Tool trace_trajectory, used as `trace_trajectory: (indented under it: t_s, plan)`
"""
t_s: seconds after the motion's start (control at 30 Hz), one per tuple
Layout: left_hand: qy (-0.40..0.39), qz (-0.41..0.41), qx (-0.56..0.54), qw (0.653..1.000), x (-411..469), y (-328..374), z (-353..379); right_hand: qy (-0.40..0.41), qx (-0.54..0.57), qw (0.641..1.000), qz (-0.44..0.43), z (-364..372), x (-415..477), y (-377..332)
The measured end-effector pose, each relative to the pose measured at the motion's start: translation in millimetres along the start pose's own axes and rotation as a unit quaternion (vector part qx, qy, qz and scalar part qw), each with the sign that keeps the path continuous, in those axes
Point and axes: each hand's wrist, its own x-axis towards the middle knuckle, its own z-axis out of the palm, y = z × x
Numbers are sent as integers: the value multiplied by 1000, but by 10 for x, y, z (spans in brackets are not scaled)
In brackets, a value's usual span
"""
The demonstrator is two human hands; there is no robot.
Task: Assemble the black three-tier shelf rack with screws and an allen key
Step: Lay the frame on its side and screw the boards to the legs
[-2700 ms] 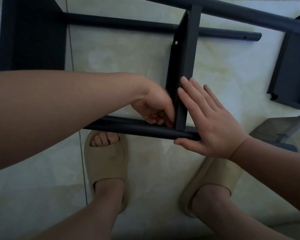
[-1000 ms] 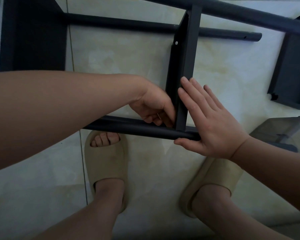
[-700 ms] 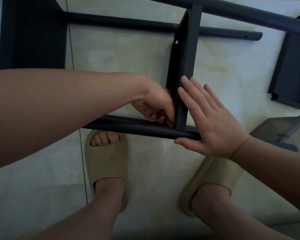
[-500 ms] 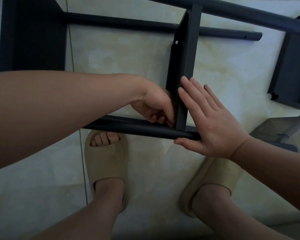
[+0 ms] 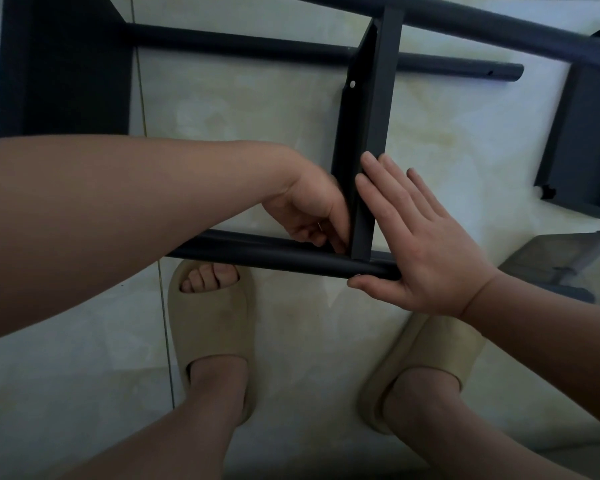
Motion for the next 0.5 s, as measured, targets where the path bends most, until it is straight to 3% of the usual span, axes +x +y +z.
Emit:
trace_trajectory:
  t_s: [0.5]
  plan:
    - [18,35,-44,998,13,-64,47,-2,-1,1000,1,-7,1,4]
